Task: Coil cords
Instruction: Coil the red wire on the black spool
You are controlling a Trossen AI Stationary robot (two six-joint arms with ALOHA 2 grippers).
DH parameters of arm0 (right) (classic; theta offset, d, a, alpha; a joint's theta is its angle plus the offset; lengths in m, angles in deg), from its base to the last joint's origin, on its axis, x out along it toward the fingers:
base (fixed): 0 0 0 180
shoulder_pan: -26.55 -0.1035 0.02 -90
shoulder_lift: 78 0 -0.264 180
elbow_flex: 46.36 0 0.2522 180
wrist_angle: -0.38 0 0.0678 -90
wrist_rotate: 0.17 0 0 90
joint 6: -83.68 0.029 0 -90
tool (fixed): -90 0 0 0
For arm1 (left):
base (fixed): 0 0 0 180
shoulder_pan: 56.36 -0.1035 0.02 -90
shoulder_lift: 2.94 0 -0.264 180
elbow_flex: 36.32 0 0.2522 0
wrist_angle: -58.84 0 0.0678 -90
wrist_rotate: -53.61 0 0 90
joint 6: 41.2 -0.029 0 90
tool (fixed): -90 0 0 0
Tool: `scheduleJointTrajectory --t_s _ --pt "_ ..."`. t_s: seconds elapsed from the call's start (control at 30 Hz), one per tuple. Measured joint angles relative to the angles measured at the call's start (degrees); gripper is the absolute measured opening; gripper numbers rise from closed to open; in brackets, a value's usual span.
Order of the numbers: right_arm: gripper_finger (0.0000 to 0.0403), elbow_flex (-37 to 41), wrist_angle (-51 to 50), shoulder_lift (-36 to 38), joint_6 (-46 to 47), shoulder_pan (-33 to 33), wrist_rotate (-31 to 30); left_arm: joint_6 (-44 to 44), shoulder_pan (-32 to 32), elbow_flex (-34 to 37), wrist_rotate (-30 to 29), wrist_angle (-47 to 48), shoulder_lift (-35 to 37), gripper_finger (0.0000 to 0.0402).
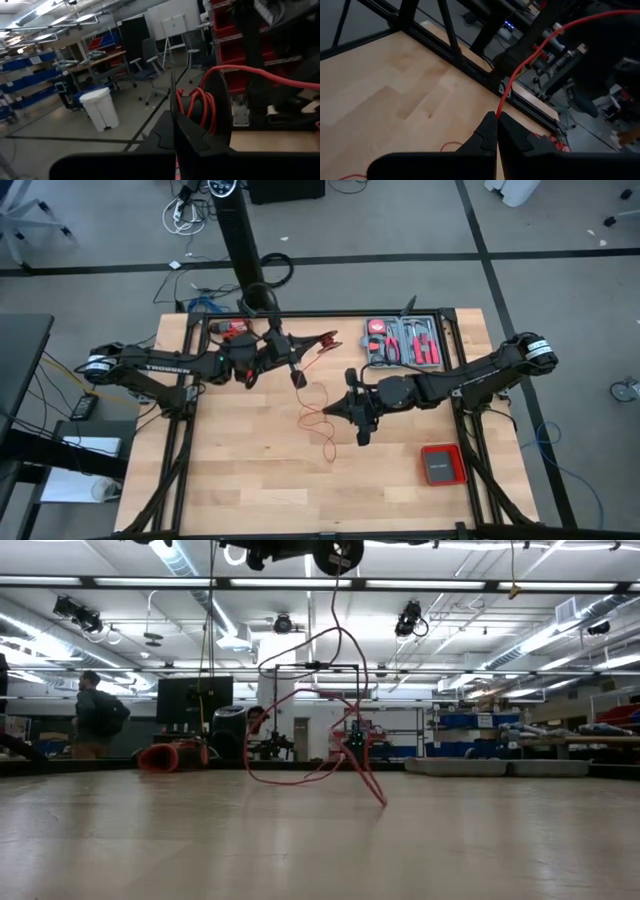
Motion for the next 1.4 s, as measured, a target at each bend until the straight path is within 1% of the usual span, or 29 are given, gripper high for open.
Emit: scheduleJointTrajectory --t_s 0.1,0.3,0.6,0.77,0.93,1.07,1.27,1.4 --pt "0.0001 0.0 0.0 0.0 0.2 0.0 1.7 0.0 -0.9 0.0 -0.1 1.2 0.0 0.0" --pt "0.0001 0.0 -1.7 0.1 0.5 -0.3 3.0 -1.2 -1.8 0.0 -0.1 1.5 0.0 0.0" --pt "0.0 0.0 -6.2 0.4 1.7 -0.7 2.9 -1.9 -2.7 0.0 0.0 3.7 0.0 0.0" --pt "0.0 0.0 -8.5 0.4 1.5 0.1 -2.5 -1.6 -2.6 0.0 0.7 2.9 0.0 0.0" --pt "0.0 0.0 -9.9 0.4 0.4 1.3 -9.5 -0.1 -2.6 0.0 2.7 2.9 0.0 0.0" --pt "0.0 0.0 -10.5 0.4 0.6 3.3 -10.6 0.3 -2.6 0.0 2.9 3.2 0.0 0.0" --pt "0.0 0.0 -10.7 0.4 1.9 6.3 -10.9 1.6 -2.6 0.0 5.2 3.3 0.0 0.0" --pt "0.0 0.0 -8.8 0.4 4.2 9.1 -16.6 3.7 -2.6 0.0 5.4 2.8 0.0 0.0"
